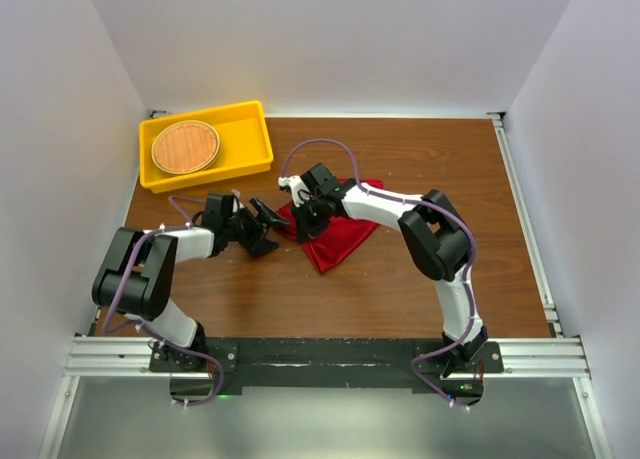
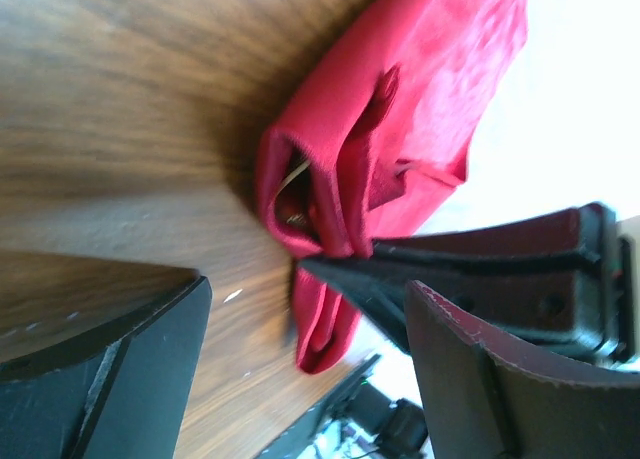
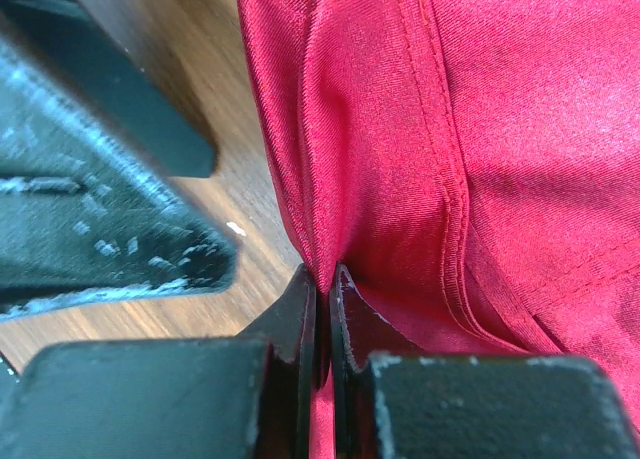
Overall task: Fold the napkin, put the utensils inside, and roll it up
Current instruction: Roll the napkin with the utensil
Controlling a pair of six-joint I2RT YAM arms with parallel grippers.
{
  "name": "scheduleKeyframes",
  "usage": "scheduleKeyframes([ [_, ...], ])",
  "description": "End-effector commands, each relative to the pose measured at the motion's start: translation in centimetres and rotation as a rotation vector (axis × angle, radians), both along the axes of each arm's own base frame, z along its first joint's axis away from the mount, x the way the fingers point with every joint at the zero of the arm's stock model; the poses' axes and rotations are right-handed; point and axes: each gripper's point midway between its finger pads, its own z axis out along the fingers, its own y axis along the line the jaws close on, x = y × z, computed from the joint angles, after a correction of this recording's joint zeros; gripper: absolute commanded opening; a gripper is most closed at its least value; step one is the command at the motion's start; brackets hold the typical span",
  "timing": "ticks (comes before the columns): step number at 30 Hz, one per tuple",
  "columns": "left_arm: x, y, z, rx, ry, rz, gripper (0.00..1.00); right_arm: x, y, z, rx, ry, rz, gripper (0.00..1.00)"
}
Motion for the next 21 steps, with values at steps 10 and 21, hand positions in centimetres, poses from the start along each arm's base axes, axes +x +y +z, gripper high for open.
scheduleKeyframes([
  [10,1.9,1.5,-3.6,0.146,0.063,0.153,0.76,-1.3,-0.5,-1.4,0.017,0.101,0.026,0.0],
  [21,1.9,1.8,-5.2,0.266,-0.001,0.076,0.71,-1.4,0.0,-0.6,0.083,0.149,0.058,0.0],
])
